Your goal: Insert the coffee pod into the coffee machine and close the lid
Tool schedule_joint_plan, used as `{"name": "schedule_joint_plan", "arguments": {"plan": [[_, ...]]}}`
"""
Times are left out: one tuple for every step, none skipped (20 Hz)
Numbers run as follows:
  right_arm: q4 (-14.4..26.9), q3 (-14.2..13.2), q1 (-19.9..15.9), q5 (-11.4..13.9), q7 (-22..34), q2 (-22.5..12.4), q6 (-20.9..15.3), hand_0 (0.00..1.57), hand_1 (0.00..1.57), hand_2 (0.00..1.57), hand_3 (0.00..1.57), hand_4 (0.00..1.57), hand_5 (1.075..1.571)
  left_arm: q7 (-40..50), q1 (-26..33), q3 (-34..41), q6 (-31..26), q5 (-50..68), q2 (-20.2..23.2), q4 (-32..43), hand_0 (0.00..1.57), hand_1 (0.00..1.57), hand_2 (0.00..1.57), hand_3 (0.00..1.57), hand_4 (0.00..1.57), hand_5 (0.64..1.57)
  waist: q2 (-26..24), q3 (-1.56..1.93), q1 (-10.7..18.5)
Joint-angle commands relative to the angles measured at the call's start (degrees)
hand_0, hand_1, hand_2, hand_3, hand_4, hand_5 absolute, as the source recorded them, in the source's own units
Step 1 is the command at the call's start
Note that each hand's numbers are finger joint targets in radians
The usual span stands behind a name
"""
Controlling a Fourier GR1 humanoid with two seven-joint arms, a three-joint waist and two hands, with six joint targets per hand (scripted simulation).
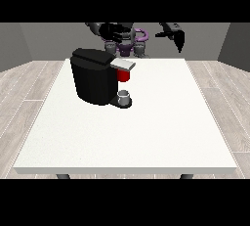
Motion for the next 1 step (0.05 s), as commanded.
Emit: {"name": "schedule_joint_plan", "arguments": {"plan": [[-2.6, 0.11, 10.29, -3.46, -2.16, 0.42, 1.66, 0.0, 0.0, 0.0, 0.0, 0.16, 1.571, -2.25, 4.8, -0.09, 1.22, -0.56, -1.36, -0.15, 0.0, 0.0, 0.0, 0.0, 0.19, 1.571, -4.27, 0.01, -4.07]]}}
